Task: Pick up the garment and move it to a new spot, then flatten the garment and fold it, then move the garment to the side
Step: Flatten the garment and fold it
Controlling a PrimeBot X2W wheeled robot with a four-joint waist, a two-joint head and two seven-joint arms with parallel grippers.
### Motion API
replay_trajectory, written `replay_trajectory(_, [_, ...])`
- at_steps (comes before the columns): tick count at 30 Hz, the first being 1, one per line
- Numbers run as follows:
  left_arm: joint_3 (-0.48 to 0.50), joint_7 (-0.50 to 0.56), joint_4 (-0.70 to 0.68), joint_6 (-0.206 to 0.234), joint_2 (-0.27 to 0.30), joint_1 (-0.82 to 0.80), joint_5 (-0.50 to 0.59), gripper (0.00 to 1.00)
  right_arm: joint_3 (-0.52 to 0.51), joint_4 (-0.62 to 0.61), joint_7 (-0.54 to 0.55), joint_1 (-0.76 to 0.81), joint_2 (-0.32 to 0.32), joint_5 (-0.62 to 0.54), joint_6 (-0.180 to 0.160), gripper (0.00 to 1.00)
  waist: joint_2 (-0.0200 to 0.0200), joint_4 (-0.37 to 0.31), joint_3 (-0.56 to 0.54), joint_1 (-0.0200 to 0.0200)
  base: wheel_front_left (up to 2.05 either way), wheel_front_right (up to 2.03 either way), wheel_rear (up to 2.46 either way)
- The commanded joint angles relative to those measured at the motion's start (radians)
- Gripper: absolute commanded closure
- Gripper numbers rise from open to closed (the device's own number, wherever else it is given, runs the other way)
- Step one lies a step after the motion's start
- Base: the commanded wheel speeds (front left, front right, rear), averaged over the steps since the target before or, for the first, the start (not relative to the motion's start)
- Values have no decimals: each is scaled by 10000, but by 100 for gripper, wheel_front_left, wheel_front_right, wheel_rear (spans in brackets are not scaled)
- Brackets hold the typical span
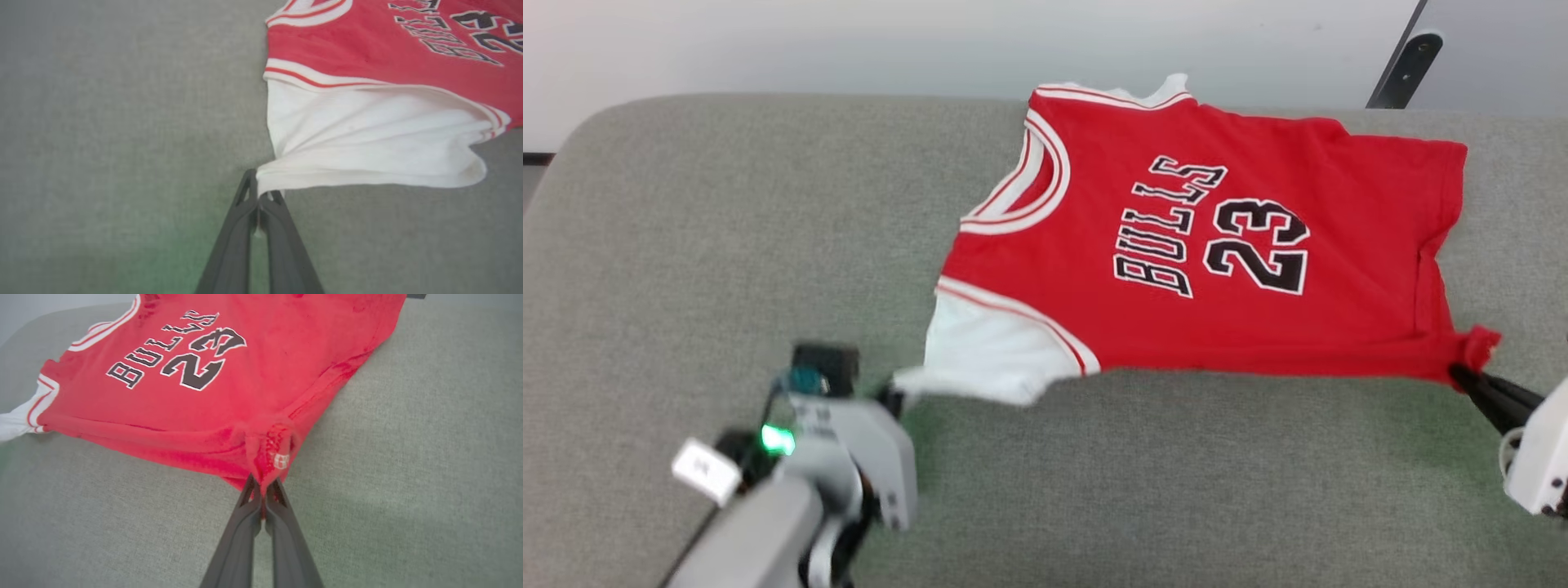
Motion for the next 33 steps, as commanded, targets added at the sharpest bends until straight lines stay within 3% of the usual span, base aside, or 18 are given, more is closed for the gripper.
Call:
replay_trajectory(1, [12, 197, -454, 266, 228, 368, -35, 100, -210, -37, 60, 196, 4, -71, -22, 100, 0, -15, 23, 0, 0, 0, 0])
replay_trajectory(7, [-21, 1496, -4339, 1951, 1287, 2366, -245, 100, -831, -455, 752, 865, 71, -350, -20, 100, 0, -87, 157, 0, 0, 0, 0])
replay_trajectory(12, [-277, 2229, -6047, 2776, 1744, 3298, -260, 100, -1158, -704, 1320, 1203, 181, -544, -20, 100, 0, -190, 253, 0, 0, 0, 0])
replay_trajectory(21, [-586, 2695, -7047, 3360, 1768, 3939, -364, 100, -1819, -1098, 2566, 1853, 538, -802, -20, 100, 0, -391, 377, 0, 0, 0, 0])
replay_trajectory(33, [-659, 2647, -6955, 3375, 1603, 3880, -343, 100, -2404, -1479, 3039, 2220, 1208, -1389, -20, 100, 0, -674, 466, 0, 0, 0, 0])
